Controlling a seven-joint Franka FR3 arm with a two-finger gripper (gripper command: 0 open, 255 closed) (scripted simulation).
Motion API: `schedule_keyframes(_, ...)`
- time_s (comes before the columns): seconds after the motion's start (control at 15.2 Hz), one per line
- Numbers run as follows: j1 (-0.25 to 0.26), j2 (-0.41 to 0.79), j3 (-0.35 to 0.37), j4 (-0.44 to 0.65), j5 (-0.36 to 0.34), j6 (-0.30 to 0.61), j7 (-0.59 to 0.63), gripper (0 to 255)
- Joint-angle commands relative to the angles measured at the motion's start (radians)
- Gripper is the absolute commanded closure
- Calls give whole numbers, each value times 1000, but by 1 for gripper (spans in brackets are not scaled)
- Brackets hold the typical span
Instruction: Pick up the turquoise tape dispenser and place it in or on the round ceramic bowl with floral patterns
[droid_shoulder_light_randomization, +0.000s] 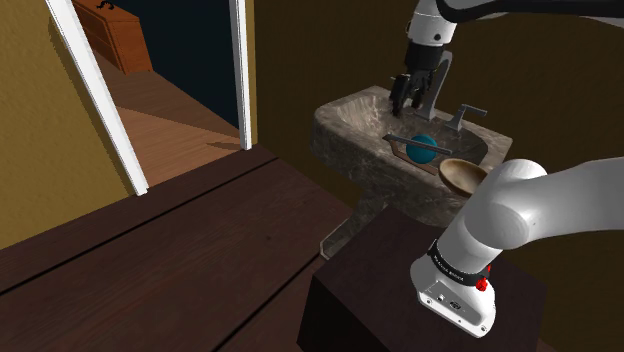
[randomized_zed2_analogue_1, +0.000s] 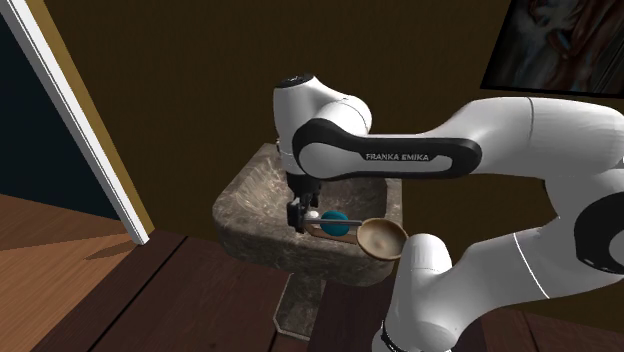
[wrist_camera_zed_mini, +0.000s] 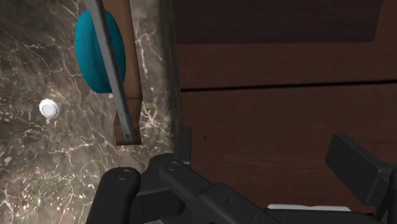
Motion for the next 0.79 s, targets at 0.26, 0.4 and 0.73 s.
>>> schedule_keyframes(0.26, -38, 76, -145, -46, -95, 84, -164, 0)
schedule_keyframes(0.4, -49, 116, -193, -50, -124, 116, -217, 0)
schedule_keyframes(0.73, -69, 243, -314, -37, -184, 204, -350, 0)
